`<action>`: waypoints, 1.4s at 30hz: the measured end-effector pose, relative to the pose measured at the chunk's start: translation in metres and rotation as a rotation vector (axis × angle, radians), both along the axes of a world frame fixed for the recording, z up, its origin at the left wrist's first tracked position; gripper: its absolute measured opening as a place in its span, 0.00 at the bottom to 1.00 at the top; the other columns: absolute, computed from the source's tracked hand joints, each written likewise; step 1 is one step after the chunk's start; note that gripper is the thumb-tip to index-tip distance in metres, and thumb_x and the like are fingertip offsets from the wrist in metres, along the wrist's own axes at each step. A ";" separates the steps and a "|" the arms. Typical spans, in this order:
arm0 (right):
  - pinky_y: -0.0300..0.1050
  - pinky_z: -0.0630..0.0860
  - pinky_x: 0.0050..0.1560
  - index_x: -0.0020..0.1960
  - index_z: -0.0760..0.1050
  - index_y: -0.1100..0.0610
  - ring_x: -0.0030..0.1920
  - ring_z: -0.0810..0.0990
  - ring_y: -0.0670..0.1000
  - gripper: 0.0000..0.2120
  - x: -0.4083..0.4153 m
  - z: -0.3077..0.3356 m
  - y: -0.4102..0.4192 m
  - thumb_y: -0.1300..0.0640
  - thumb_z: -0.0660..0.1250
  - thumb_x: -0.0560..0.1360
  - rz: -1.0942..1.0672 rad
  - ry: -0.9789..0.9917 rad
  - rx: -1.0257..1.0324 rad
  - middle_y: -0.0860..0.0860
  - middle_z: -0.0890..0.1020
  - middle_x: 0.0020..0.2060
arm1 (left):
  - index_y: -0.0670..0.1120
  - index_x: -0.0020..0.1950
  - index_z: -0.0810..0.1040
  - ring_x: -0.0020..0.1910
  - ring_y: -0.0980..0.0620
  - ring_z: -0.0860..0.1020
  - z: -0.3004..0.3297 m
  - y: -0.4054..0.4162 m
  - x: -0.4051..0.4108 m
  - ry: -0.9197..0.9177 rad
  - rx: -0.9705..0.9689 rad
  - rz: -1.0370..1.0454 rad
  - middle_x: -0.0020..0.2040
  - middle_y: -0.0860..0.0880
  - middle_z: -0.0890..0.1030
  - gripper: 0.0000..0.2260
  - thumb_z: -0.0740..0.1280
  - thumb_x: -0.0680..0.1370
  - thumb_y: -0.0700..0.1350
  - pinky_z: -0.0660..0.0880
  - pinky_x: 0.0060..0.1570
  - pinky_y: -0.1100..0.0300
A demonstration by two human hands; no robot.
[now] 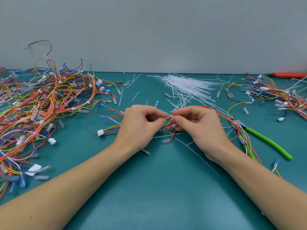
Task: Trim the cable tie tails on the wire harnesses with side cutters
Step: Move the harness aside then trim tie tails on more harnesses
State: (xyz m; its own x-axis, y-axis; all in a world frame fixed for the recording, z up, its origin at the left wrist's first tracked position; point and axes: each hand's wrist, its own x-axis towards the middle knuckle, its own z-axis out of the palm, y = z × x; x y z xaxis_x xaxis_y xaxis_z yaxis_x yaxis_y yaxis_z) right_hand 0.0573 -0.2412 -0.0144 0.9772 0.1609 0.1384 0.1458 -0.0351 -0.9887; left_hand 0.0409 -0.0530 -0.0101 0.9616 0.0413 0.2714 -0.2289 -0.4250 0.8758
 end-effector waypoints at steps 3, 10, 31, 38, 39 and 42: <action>0.40 0.83 0.44 0.50 0.84 0.59 0.41 0.88 0.53 0.05 0.000 0.000 0.000 0.68 0.74 0.76 0.003 -0.002 0.004 0.58 0.87 0.39 | 0.53 0.41 0.88 0.29 0.56 0.74 -0.001 0.000 0.000 -0.004 0.016 0.010 0.31 0.51 0.83 0.06 0.75 0.75 0.42 0.70 0.32 0.62; 0.40 0.83 0.44 0.49 0.84 0.59 0.40 0.88 0.53 0.05 0.000 0.000 0.000 0.67 0.74 0.76 0.014 -0.011 -0.013 0.58 0.87 0.38 | 0.54 0.42 0.88 0.29 0.57 0.72 -0.002 0.000 0.001 -0.005 0.020 0.010 0.31 0.50 0.83 0.06 0.75 0.75 0.43 0.68 0.31 0.66; 0.42 0.83 0.40 0.45 0.85 0.55 0.39 0.88 0.54 0.04 -0.004 0.002 0.001 0.64 0.77 0.75 -0.010 -0.093 -0.061 0.55 0.88 0.38 | 0.49 0.48 0.87 0.40 0.55 0.86 0.001 -0.001 -0.002 0.013 -0.015 -0.134 0.39 0.54 0.88 0.05 0.74 0.78 0.39 0.81 0.45 0.60; 0.49 0.86 0.43 0.44 0.85 0.53 0.39 0.88 0.54 0.07 -0.007 0.003 0.001 0.65 0.75 0.75 -0.020 -0.202 -0.154 0.51 0.88 0.37 | 0.48 0.52 0.87 0.44 0.54 0.87 0.002 -0.001 -0.004 0.037 -0.039 -0.216 0.43 0.52 0.88 0.09 0.78 0.74 0.38 0.83 0.50 0.56; 0.47 0.85 0.42 0.44 0.85 0.55 0.39 0.88 0.53 0.07 -0.007 0.003 0.001 0.66 0.74 0.76 -0.004 -0.192 -0.144 0.52 0.87 0.37 | 0.47 0.51 0.88 0.44 0.54 0.87 0.002 -0.001 -0.003 0.031 -0.045 -0.206 0.43 0.52 0.88 0.08 0.78 0.74 0.38 0.84 0.50 0.55; 0.39 0.83 0.41 0.44 0.84 0.57 0.37 0.87 0.49 0.08 -0.008 0.005 0.003 0.69 0.71 0.77 0.033 -0.192 -0.156 0.50 0.87 0.36 | 0.47 0.48 0.88 0.42 0.53 0.87 0.000 -0.001 -0.003 0.018 -0.066 -0.184 0.41 0.52 0.88 0.05 0.78 0.74 0.38 0.84 0.48 0.56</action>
State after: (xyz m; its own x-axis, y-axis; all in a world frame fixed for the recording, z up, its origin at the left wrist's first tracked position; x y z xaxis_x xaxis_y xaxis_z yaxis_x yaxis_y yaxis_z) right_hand 0.0491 -0.2385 -0.0096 0.9294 0.2260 0.2917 0.3338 -0.1775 -0.9258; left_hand 0.0382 -0.0545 -0.0100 0.9594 -0.1183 0.2561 -0.2810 -0.3193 0.9050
